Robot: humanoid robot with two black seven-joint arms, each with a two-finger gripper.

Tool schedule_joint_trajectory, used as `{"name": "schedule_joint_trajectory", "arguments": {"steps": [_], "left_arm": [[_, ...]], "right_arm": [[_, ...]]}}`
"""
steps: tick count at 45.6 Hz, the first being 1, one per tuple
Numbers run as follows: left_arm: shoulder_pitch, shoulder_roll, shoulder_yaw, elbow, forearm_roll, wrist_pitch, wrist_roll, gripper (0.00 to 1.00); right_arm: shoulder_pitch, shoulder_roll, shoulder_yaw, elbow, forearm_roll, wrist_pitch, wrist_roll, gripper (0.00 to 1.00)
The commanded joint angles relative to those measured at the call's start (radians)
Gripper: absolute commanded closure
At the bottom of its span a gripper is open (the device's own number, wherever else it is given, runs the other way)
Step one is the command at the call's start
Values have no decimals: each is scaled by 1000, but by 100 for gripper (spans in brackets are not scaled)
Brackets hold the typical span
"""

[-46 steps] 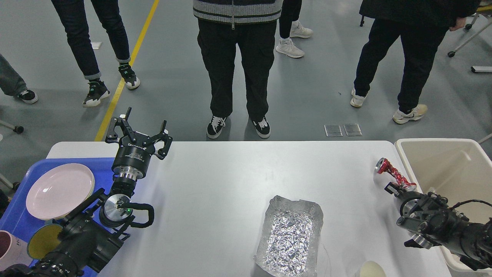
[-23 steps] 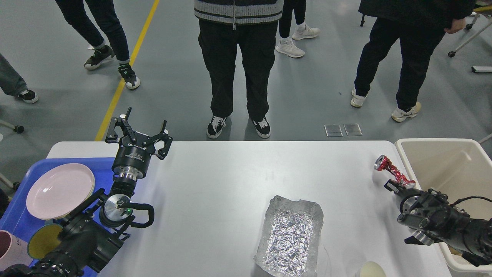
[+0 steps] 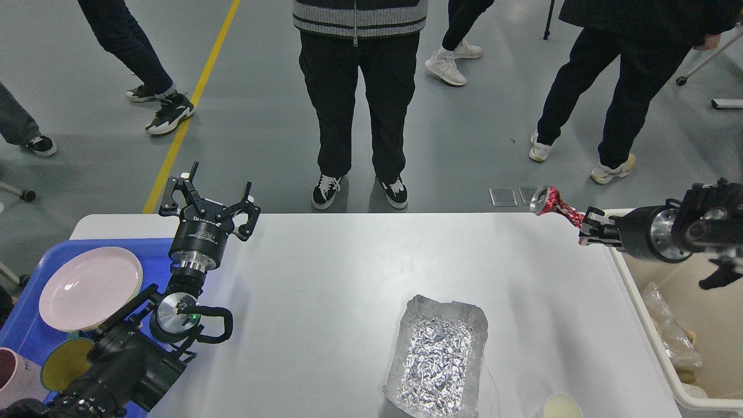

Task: Tidy desktop

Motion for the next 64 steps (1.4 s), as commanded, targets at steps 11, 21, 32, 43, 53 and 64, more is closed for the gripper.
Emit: {"name": "schedule_joint_trajectory", "arguments": {"steps": [11, 21, 32, 43, 53, 64], "left_arm": [[0, 1, -1, 0, 1, 0, 0, 4], [0, 0, -1, 0, -1, 0, 0, 4], [0, 0, 1, 0, 1, 0, 0, 4], [0, 0, -1, 0, -1, 0, 0, 4], [0, 1, 1, 0, 1, 0, 0, 4], [0, 0, 1, 0, -1, 0, 0, 4]], "right_arm": [[493, 3, -144, 291, 4, 436, 0, 100], [343, -20, -181, 192, -2, 332, -1, 100], [-35, -61, -151, -207, 0, 157, 0, 100], [-629, 38, 96, -770, 18, -17, 0, 100], [-967, 231, 353, -1164, 18, -132, -6, 3], [-1031, 273, 360, -1217, 18, -130, -12, 0]]}}
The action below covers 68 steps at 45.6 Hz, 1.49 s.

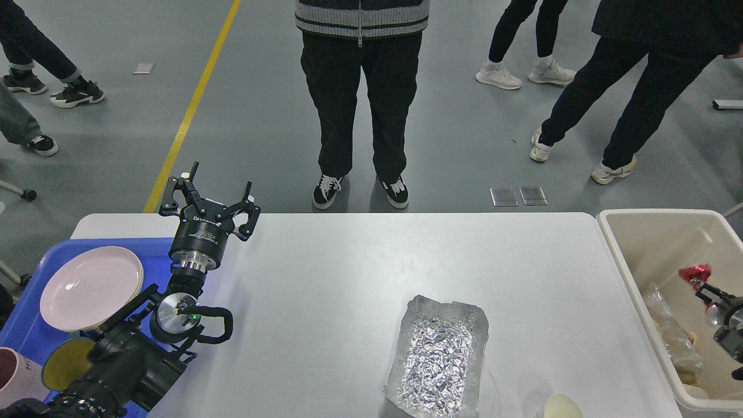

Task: Tidy desktop

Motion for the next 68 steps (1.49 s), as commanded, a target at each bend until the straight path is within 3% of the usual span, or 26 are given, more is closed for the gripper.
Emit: {"name": "schedule_joint_trajectory", "arguments": {"steps": [1, 12, 17, 21, 30, 37, 42, 49, 52, 56, 68], "left_arm": [[0, 1, 0, 0, 0, 0, 0, 4], [0, 0, 0, 0, 0, 0, 0, 4], [0, 0, 0, 0, 0, 0, 0, 4], [0, 1, 0, 0, 0, 0, 0, 4], [0, 0, 0, 0, 0, 0, 0, 4], [0, 0, 0, 0, 0, 0, 0, 4], [0, 1, 0, 0, 0, 0, 0, 4], [0, 1, 0, 0, 0, 0, 0, 4], [0, 1, -2, 0, 1, 0, 0, 4], [0, 1, -2, 0, 0, 0, 0, 4], [0, 0, 0, 0, 1, 0, 0, 4]], "right_arm": [[-11, 7, 4, -5, 0, 0, -1, 0], [14, 7, 15, 12, 0, 0, 1, 0], [117, 7, 19, 67, 6, 16, 1, 0], [215, -21, 9, 194, 6, 16, -1, 0], [494, -223, 2, 570, 5, 49, -1, 0], [687, -360, -34, 943, -29, 185, -7, 0], [871, -382, -155, 1190, -75, 295, -39, 0], [1181, -378, -384, 1395, -71, 364, -36, 0], [1273, -375, -419, 1498, -69, 443, -37, 0], [1298, -372, -426, 1532, -68, 509, -36, 0], [1042, -332, -410, 1370, -68, 451, -36, 0]]}}
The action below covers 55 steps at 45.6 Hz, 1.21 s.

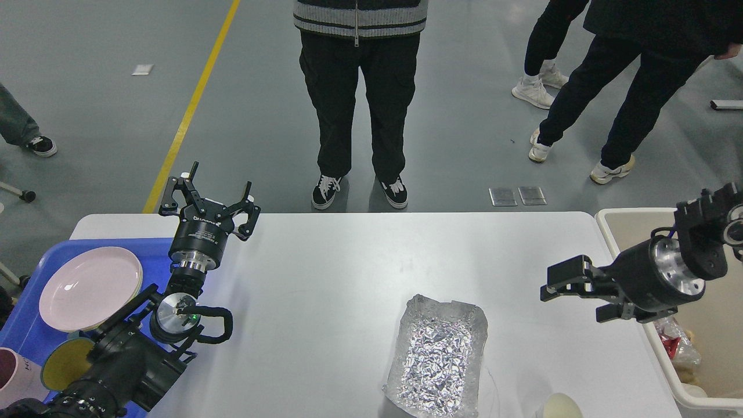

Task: Tidy desktop

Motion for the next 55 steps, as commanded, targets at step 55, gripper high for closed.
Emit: {"name": "schedule_joint_trajectory", "arguments": {"steps": [55], "left_arm": [[0, 0, 0, 0, 1, 0, 0, 4]], "right_arm": [[-798, -197, 396, -39, -2, -152, 0, 0]]}}
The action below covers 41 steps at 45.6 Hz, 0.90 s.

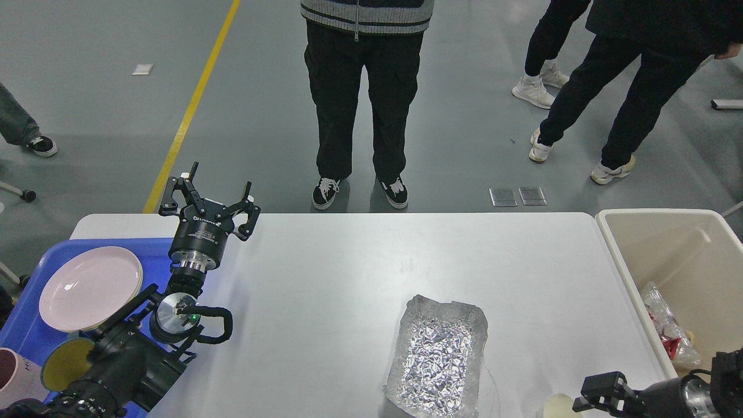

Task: Tidy desktop

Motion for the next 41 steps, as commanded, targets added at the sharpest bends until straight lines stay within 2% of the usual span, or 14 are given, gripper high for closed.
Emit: {"name": "schedule_joint_trajectory", "arguments": {"steps": [1, 7, 11, 19, 21, 25, 26, 27, 28, 41], "left_arm": [[0, 0, 0, 0, 1, 0, 0, 4], [0, 0, 0, 0, 1, 0, 0, 4], [0, 0, 0, 0, -1, 0, 0, 4], [0, 0, 0, 0, 1, 0, 0, 4], [0, 0, 0, 0, -1, 0, 0, 4], [0, 0, 0, 0, 1, 0, 0, 4], [0, 0, 0, 0, 1, 0, 0, 4], [0, 0, -1, 0, 1, 0, 0, 4], [0, 0, 0, 0, 1, 0, 0, 4], [0, 0, 0, 0, 1, 0, 0, 4]], "right_arm": [[-77, 3, 65, -7, 3, -8, -1, 0], [-132, 9, 100, -10, 3, -23, 1, 0], [-164, 18, 116, -10, 3, -70, 1, 5], [-219, 46, 146, -22, 3, -156, 4, 40], [-230, 53, 155, -34, 3, -161, 6, 52], [-250, 66, 174, -53, 3, -163, 6, 67], [-255, 67, 177, -53, 3, -163, 6, 75], [-259, 67, 182, -53, 2, -164, 6, 93], [-264, 69, 186, -54, 2, -164, 6, 100], [-285, 70, 215, -53, 2, -172, 6, 100]]}}
